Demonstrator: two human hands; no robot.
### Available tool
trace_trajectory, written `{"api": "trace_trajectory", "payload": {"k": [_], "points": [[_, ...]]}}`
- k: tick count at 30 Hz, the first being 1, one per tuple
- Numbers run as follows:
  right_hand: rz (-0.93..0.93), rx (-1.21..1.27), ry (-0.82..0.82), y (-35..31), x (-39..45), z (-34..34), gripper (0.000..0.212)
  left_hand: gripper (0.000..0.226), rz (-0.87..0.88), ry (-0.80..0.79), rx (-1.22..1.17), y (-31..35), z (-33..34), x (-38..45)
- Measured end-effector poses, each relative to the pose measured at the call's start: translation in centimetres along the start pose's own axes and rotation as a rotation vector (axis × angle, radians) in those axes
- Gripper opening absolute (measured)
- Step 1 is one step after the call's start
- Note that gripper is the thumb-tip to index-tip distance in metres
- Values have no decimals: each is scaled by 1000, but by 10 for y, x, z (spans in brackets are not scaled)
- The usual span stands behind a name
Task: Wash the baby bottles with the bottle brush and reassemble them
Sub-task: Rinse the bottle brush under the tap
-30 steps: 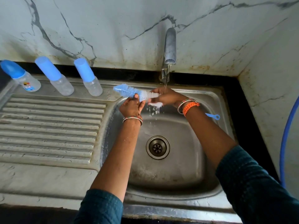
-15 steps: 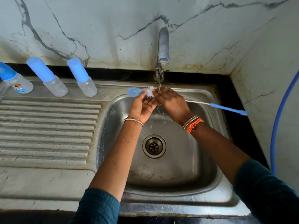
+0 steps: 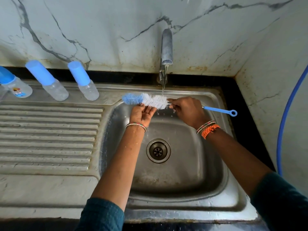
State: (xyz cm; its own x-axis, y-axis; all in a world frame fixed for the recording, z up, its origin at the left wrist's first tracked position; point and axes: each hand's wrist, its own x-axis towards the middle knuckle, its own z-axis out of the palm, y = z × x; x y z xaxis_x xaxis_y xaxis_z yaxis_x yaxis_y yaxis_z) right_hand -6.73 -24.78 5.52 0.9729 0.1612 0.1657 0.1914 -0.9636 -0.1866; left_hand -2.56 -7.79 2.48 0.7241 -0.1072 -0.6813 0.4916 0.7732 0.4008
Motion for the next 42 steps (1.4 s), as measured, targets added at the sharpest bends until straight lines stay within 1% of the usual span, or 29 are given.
{"api": "trace_trajectory", "payload": {"k": [3,6,10,14,17,21,25,29,31,33,37,39,42], "points": [[-35,11,-21,-10,5,5,35,25,24,17,-22,9,-12,-6],[-26,-13,-29,-7,-1,4,36,23,8,1,-14,5,-11,-13],[72,-2,-16,14,-17,-6,31,18,-28,-78,14,-16,2,-18],[155,56,24,33,-31,-14,25,24,-70,-109,36,-32,17,-22],[172,97,31,35,-36,-18,25,20,-76,-147,54,-29,15,-28],[175,105,55,35,-38,-21,21,17,-46,-155,11,-15,17,-29],[155,105,90,37,-42,-25,26,21,-37,-170,118,-7,23,-25],[167,123,152,45,-58,-31,27,12,-15,-191,252,-8,26,-17],[171,137,183,51,-68,-34,25,9,-12,-196,265,-12,26,-16],[190,132,169,55,-75,-34,23,6,3,-208,261,-17,25,-16],[243,118,149,59,-81,-31,21,18,58,-222,246,-28,24,-15],[288,135,149,58,-83,-32,24,22,57,-243,209,-32,24,-16],[359,127,105,54,-83,-30,26,24,52,-268,168,-35,23,-17]]}}
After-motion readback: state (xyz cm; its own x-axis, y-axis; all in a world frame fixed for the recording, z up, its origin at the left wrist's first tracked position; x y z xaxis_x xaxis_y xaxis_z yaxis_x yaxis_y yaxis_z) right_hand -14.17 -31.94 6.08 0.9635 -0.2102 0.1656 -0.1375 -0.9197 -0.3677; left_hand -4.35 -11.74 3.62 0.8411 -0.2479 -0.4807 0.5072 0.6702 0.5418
